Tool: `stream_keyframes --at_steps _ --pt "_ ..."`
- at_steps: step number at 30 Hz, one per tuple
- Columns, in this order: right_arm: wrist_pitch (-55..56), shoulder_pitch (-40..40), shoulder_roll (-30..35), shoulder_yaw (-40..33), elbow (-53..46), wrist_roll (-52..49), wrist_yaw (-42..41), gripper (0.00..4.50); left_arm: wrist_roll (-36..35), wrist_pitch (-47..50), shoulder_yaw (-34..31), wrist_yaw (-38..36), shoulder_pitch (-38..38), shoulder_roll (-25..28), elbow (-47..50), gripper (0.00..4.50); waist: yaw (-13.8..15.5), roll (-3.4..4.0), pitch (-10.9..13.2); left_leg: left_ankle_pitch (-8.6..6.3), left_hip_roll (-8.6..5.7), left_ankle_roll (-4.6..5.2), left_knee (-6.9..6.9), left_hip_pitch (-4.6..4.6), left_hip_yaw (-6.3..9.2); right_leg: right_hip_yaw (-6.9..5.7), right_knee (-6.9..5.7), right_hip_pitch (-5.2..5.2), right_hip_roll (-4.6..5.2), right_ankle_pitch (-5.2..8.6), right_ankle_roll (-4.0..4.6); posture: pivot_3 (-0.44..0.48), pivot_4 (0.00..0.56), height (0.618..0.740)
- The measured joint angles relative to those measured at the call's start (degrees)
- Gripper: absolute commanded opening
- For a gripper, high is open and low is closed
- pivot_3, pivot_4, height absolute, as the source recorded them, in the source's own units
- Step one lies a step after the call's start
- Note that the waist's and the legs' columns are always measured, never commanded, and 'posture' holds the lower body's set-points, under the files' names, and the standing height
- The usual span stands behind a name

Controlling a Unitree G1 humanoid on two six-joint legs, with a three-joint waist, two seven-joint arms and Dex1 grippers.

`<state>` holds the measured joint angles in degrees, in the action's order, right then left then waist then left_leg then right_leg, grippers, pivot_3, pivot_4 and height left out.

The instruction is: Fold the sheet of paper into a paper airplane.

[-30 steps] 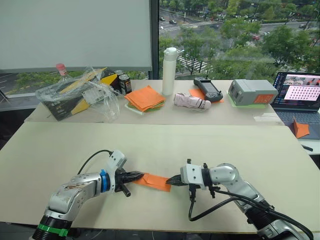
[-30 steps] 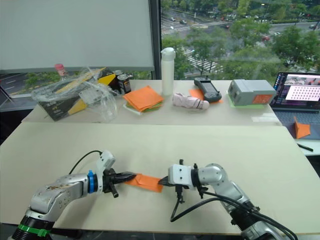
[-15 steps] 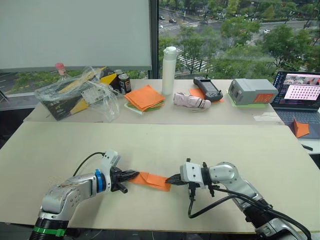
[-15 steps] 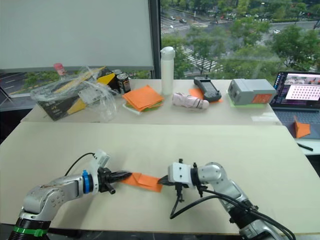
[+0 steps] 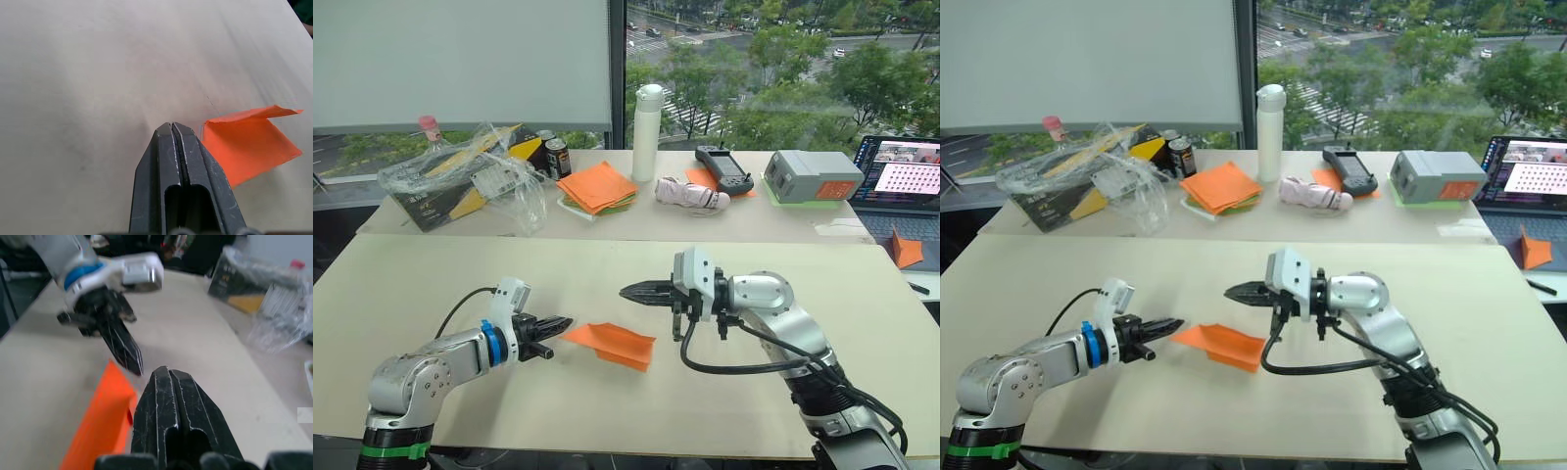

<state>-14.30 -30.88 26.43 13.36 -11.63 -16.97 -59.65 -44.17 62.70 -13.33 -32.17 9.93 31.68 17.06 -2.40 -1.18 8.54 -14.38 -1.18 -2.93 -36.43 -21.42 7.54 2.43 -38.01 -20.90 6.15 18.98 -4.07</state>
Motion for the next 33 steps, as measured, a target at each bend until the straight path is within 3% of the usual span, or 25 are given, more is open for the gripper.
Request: stream_keyframes --at_steps 9,12,17,33 --pt "-14.1 3.5 7.0 3.0 -6.6 -5.4 -4.7 0.01 -4.7 2.2 -8.3 2.8 1.9 0.3 -1.3 0.0 0.0 -0.02 0.0 0.01 -0.05 -0.01 -0.2 -0.45 0.02 -0.03 -0.07 -0.31 0.03 -0.01 0.01 0.0 0.15 0.74" --pt "-18.3 4.6 8.7 3.2 -6.8 -7.0 -5.6 0.84 -6.1 3.0 -10.2 4.1 1.9 0.3 -1.3 0.0 0.0 -0.04 0.0 0.0 -0.05 0.0 -0.23 -0.45 0.02 -0.03 -0.08 -0.32 0.03 -0.01 0.01 0.0 0.15 0.74" --pt "-21.4 4.6 9.0 3.5 -7.2 -8.0 -5.1 2.6 -8.0 3.8 -10.5 5.8 1.2 0.3 0.4 0.0 -0.1 -0.05 0.0 0.0 -0.05 0.0 -0.23 -0.45 0.02 -0.03 -0.08 -0.32 0.03 -0.01 0.01 0.0 0.15 0.74" --pt "-26.4 4.5 6.3 6.7 -6.8 -6.6 -0.7 2.6 -10.1 3.6 -10.5 9.2 -1.3 -0.1 1.4 0.0 0.0 -0.05 0.0 0.0 -0.07 0.0 -0.28 -0.49 0.02 -0.03 -0.09 -0.35 0.03 -0.01 0.01 0.0 0.15 0.74"
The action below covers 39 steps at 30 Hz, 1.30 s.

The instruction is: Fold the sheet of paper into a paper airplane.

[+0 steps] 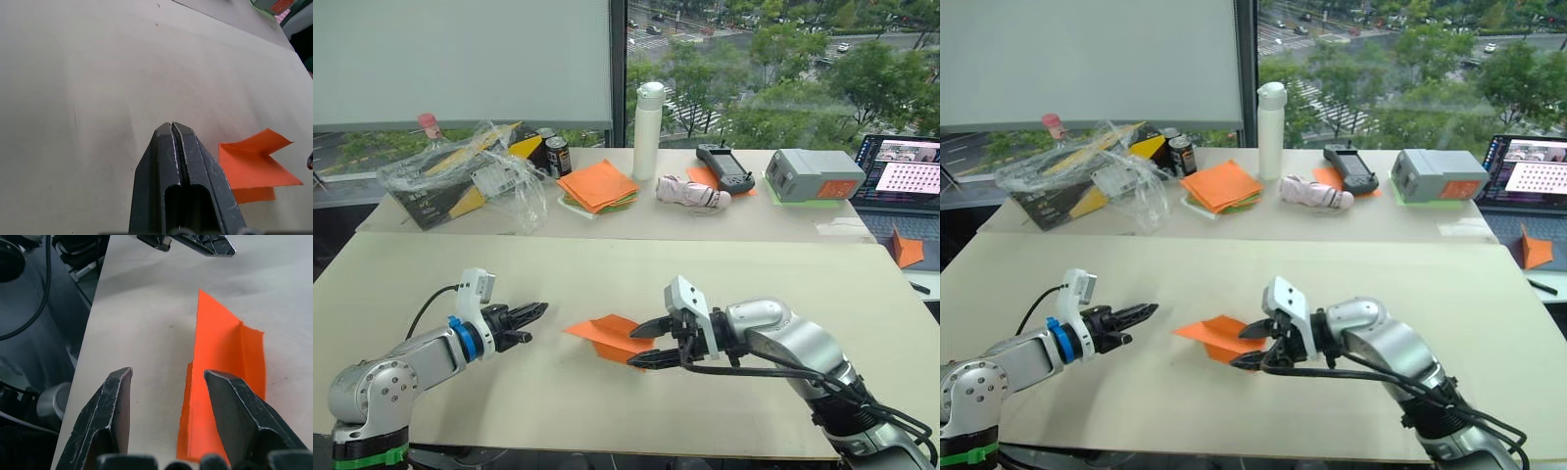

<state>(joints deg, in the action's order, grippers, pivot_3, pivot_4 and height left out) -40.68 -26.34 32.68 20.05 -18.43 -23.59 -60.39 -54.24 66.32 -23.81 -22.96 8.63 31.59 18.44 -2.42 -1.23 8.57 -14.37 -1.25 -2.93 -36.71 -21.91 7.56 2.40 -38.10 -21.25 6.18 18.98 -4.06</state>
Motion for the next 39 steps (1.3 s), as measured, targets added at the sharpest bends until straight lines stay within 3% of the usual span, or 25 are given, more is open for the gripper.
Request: stream_keyframes --at_steps 8,24,39 --pt "1.6 -2.8 -1.3 2.2 6.0 4.9 1.8 2.6 -0.1 -0.1 0.1 0.8 -0.2 -0.6 0.9 0.0 -0.1 0.0 0.0 0.0 0.0 0.0 -0.01 -0.01 0.0 0.0 -0.01 -0.02 0.0 0.0 0.0 0.0 0.15 0.74" --pt "0.7 -9.9 -4.1 -0.1 14.3 4.6 1.0 2.6 -0.4 -0.4 0.5 1.9 -0.4 -2.6 1.0 0.0 -0.1 0.0 0.0 0.0 0.0 -0.01 -0.04 -0.03 0.0 0.0 -0.05 -0.03 0.0 -0.01 0.01 0.0 0.15 0.74" --pt "2.2 -7.4 -5.4 4.1 14.4 7.4 0.8 2.6 -3.1 -1.0 0.5 2.1 -3.0 -2.2 4.4 0.0 -0.2 0.0 0.0 0.0 -0.02 -0.01 -0.07 -0.06 0.0 0.01 -0.08 -0.07 0.03 -0.01 0.01 0.0 0.15 0.74"
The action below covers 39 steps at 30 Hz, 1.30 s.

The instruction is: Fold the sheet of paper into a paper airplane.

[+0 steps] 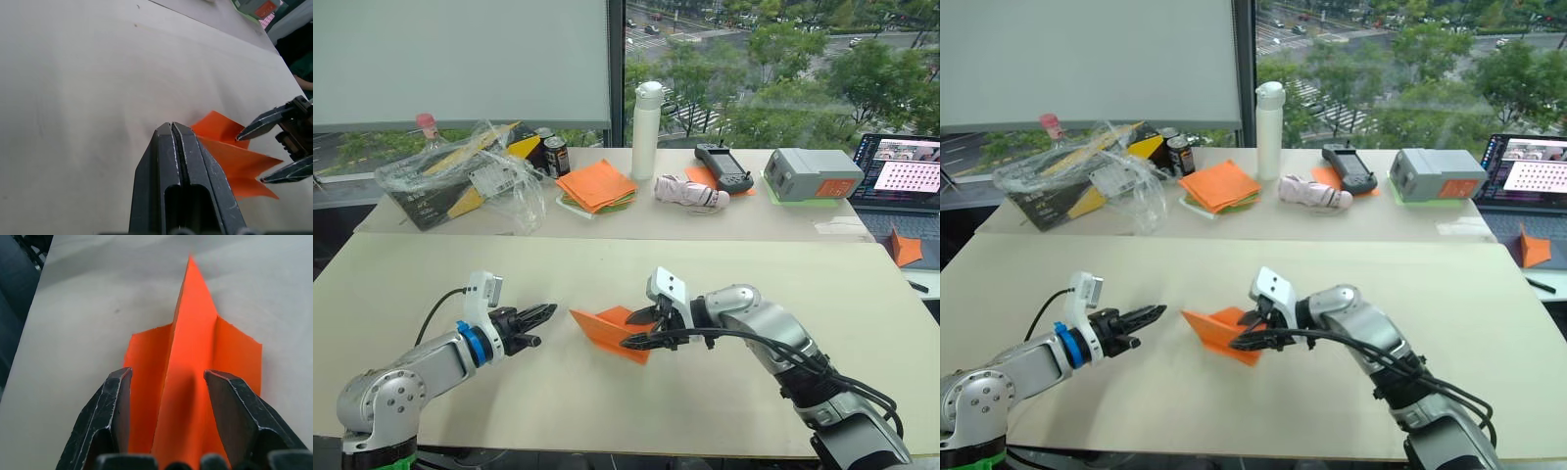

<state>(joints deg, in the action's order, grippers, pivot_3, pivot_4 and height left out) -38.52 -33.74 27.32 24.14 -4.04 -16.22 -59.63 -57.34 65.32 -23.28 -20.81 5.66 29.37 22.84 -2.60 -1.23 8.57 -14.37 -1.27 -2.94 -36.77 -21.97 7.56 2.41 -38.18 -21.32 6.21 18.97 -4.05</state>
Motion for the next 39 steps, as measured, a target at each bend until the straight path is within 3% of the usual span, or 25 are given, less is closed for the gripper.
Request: stream_keyframes --at_steps 10,19,27,35,39 --pt "3.4 0.4 -1.9 0.7 4.3 3.7 0.0 2.6 -0.9 -1.4 3.1 -5.7 -5.1 7.7 6.6 0.0 0.0 0.01 0.0 0.0 0.0 0.0 0.0 0.01 -0.02 0.02 0.0 0.0 0.0 0.0 0.0 0.0 0.15 0.74" --pt "3.6 0.3 -3.0 0.6 4.9 4.2 -0.1 2.6 3.3 -6.9 8.2 -12.5 -6.5 14.6 13.0 0.0 0.0 0.02 0.0 0.0 0.0 0.0 0.02 0.02 -0.04 0.03 0.01 0.0 -0.01 0.0 0.0 0.0 0.15 0.74" --pt "3.5 -0.8 -4.3 1.0 5.6 5.1 0.0 2.6 4.6 -9.3 10.7 -13.5 -6.0 15.2 13.8 0.0 0.0 0.03 0.0 0.0 0.01 0.0 0.02 0.01 -0.04 0.03 0.01 0.0 -0.02 0.0 0.0 0.0 0.15 0.74" --pt "4.4 -0.9 -4.1 1.8 5.6 7.6 0.7 0.07 5.4 -10.1 11.0 -12.6 -6.0 14.5 13.8 0.0 0.0 0.03 0.0 0.0 0.0 0.0 0.02 0.01 -0.05 0.02 0.0 0.0 -0.02 0.0 0.0 0.0 0.15 0.74" --pt "6.3 -0.9 -3.4 2.2 5.6 8.9 0.8 0.01 5.4 -10.1 11.0 -12.4 -6.0 14.4 13.8 0.0 0.0 0.03 0.0 0.0 0.0 0.0 0.02 0.02 -0.05 0.02 0.0 0.01 -0.02 0.0 0.0 0.0 0.15 0.74"
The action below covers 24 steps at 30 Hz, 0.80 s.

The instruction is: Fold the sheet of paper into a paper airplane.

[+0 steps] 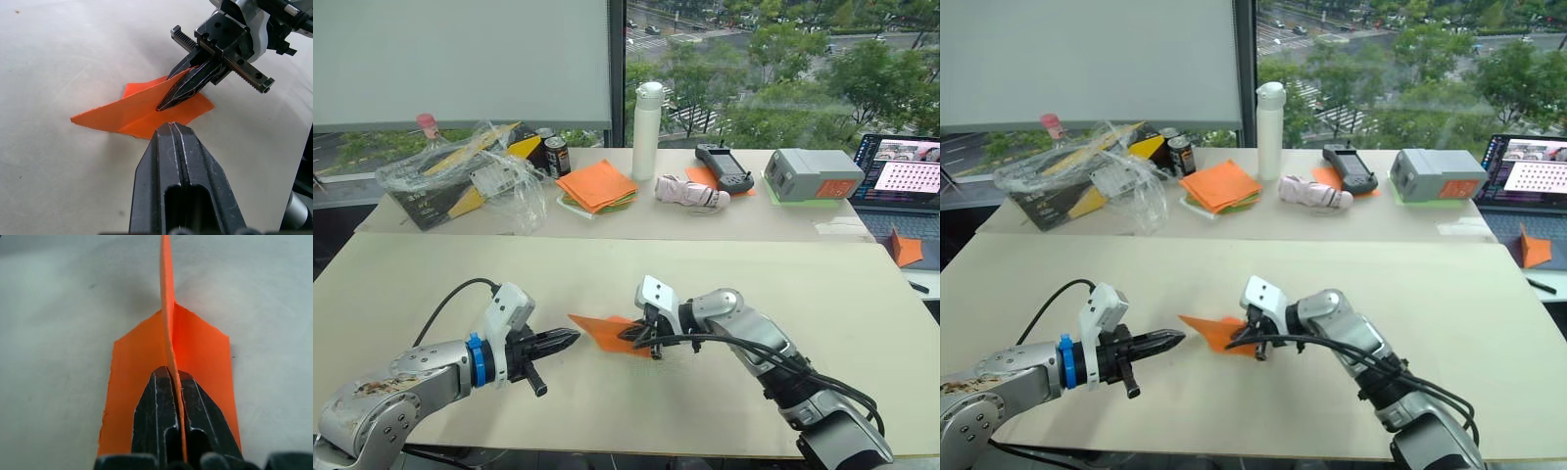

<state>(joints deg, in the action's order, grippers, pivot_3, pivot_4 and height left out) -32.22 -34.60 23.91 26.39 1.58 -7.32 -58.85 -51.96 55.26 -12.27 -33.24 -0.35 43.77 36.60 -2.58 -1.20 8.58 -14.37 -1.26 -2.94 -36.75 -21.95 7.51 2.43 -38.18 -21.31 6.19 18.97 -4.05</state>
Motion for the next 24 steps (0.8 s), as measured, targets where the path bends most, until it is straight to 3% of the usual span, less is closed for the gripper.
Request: stream_keyframes --at_steps 8,17,24 --pt "-0.2 1.0 2.2 -1.9 -1.5 0.3 1.2 0.01 0.2 0.0 1.0 -0.1 0.7 0.0 -0.2 0.0 0.3 0.0 0.0 0.0 -0.01 0.0 -0.02 -0.02 0.0 0.0 0.02 0.02 0.01 0.0 0.0 0.0 0.15 0.74" --pt "-10.1 1.9 8.1 -12.8 -6.7 -2.8 5.8 0.01 1.1 -0.5 2.4 -2.9 3.2 0.3 -2.4 0.0 0.0 0.0 0.0 -0.01 -0.01 0.01 -0.01 -0.02 -0.01 -0.01 0.0 0.01 0.0 0.0 0.0 0.0 0.15 0.74" --pt "-16.8 7.7 7.6 -24.3 -8.8 -4.7 16.4 0.01 2.7 -1.8 4.7 -5.1 8.1 -0.3 -7.6 0.0 0.4 0.0 0.0 -0.01 -0.02 0.01 -0.03 -0.07 -0.03 -0.01 -0.01 0.02 0.01 0.0 0.0 0.0 0.15 0.74"
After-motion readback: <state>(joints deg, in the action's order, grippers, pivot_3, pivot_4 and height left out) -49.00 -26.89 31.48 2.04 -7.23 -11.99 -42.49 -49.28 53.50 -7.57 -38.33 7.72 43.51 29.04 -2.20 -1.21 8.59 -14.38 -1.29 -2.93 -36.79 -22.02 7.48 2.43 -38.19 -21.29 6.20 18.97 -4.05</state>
